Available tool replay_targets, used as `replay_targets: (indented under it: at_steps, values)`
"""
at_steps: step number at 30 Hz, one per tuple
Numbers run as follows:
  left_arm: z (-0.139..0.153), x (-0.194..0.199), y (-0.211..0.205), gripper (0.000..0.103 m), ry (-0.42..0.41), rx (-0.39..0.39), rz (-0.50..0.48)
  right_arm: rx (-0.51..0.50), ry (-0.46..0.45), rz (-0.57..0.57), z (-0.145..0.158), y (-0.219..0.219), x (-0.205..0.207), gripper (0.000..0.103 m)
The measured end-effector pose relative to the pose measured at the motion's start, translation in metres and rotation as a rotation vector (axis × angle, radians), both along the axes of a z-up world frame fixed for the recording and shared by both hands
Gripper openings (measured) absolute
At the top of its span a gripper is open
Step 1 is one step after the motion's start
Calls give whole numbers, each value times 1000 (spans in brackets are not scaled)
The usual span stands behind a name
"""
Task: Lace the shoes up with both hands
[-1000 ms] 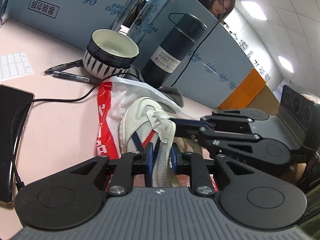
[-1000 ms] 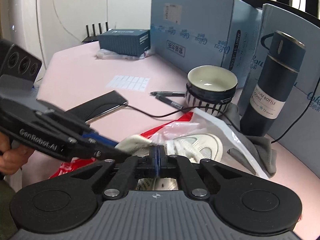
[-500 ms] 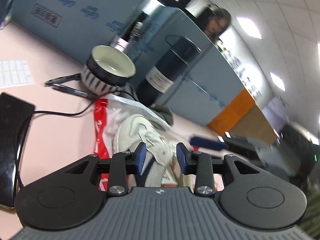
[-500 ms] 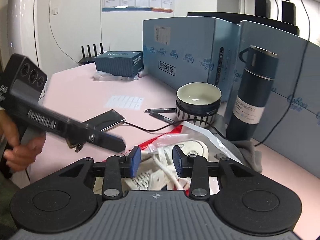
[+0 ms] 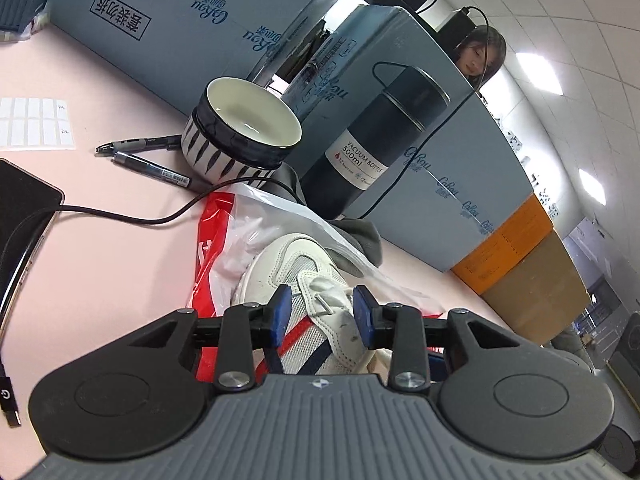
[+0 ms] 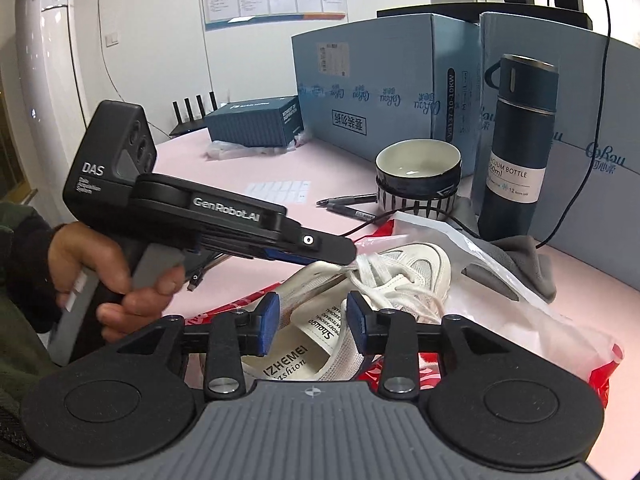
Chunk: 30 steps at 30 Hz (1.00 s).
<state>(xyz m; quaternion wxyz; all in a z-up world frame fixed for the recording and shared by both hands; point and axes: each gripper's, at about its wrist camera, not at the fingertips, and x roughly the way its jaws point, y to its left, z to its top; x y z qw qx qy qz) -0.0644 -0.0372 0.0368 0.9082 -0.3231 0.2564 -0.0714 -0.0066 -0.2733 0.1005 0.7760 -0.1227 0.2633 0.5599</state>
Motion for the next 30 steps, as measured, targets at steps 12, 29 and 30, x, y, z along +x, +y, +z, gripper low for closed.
replay_targets:
  at_steps: [12, 29, 30]
  values:
    - [2, -6, 2, 4, -43, -1, 36, -28, 13, -18, -10, 2, -2, 52]
    - [2, -13, 20, 20, -55, -135, 47, -66, 101, -91, -28, -1, 8, 51]
    - [1, -11, 17, 21, -44, -131, 39, -66, 101, -91, -27, -1, 8, 51]
